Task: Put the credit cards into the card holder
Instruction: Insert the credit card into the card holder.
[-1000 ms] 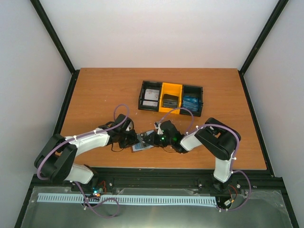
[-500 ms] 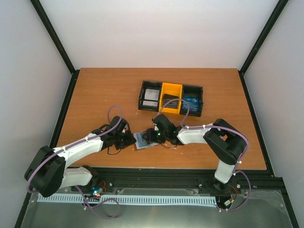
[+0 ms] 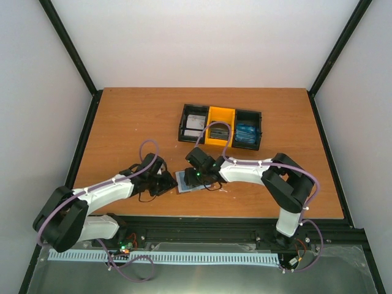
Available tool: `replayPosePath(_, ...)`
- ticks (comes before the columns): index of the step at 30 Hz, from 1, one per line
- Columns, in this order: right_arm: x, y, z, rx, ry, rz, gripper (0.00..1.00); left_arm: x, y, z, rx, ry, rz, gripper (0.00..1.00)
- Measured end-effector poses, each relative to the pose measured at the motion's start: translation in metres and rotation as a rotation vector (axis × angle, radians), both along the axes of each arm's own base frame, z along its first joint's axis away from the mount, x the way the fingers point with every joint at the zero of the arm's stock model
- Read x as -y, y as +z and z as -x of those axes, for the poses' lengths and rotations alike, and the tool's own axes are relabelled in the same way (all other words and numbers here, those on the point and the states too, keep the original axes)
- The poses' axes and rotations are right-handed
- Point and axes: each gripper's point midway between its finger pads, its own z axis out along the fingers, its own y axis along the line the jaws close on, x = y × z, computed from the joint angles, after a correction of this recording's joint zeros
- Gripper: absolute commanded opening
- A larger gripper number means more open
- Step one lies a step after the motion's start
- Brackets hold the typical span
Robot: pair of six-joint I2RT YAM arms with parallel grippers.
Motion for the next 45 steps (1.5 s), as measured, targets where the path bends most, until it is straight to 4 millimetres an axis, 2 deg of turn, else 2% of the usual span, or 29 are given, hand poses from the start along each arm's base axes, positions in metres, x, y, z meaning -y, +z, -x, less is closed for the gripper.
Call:
replayPosePath(4, -0.002, -0.001, 0.001, 0.002, 0.019, 0.044, 0.59, 0.005, -0.001, -0.002, 0.005, -0.01, 0.022, 0.38)
replayPosePath(7, -0.005, -0.002, 0.0, -0.002, 0.036, 0.08, 0.58, 0.008, -0.004, -0.002, -0.002, -0.02, 0.032, 0.28)
replayPosePath(10, -0.008, -0.004, 0.0, 0.003, 0.057, 0.117, 0.58, 0.009, -0.011, 0.0, -0.031, -0.024, 0.025, 0.24)
replayPosePath(15, -0.011, -0.006, 0.001, 0.021, 0.094, 0.159, 0.59, 0.014, -0.013, -0.001, -0.043, -0.035, 0.044, 0.23)
replayPosePath(21, -0.009, -0.005, 0.0, 0.047, 0.127, 0.201, 0.65, 0.014, -0.013, -0.001, -0.042, -0.035, 0.044, 0.24)
replayPosePath(28, 0.006, -0.004, -0.005, 0.087, 0.127, 0.302, 0.72, 0.014, -0.013, -0.002, -0.04, -0.034, 0.044, 0.24)
replayPosePath(31, 0.009, -0.005, -0.009, 0.096, 0.119, 0.335, 0.72, 0.015, -0.013, -0.002, -0.04, -0.035, 0.044, 0.24)
replayPosePath(36, 0.008, -0.004, -0.01, 0.108, 0.13, 0.338, 0.66, 0.017, -0.012, -0.004, -0.037, -0.038, 0.049, 0.24)
replayPosePath(45, 0.002, -0.007, -0.007, 0.071, 0.147, 0.291, 0.65, 0.019, -0.013, -0.005, -0.038, -0.041, 0.053, 0.22)
